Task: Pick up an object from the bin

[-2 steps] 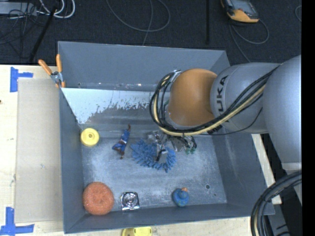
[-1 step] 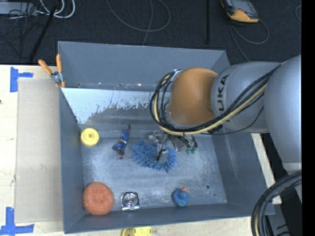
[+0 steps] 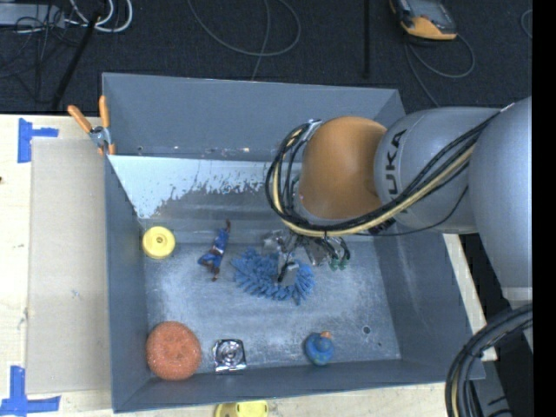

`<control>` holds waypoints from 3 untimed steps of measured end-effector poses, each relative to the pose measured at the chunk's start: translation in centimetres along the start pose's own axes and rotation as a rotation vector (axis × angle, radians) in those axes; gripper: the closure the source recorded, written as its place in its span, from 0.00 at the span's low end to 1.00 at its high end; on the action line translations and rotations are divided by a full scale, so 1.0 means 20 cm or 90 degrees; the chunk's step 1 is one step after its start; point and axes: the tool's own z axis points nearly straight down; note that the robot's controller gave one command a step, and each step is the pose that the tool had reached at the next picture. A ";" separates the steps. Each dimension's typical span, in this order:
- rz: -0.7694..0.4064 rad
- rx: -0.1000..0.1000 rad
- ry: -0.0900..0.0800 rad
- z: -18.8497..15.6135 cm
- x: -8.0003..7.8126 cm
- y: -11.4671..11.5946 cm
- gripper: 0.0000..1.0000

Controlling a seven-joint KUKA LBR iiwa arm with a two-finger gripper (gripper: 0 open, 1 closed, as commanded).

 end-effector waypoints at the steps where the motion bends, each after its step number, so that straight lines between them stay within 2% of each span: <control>1: 0.001 -0.001 0.009 -0.04 0.01 0.00 1.00; 2: 0.001 -0.001 0.011 -0.16 0.02 0.00 1.00; 3: 0.001 0.000 0.007 -0.26 0.01 0.00 1.00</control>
Offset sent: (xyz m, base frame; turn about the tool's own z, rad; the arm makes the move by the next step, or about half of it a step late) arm 0.0001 -0.0001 0.0069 0.0000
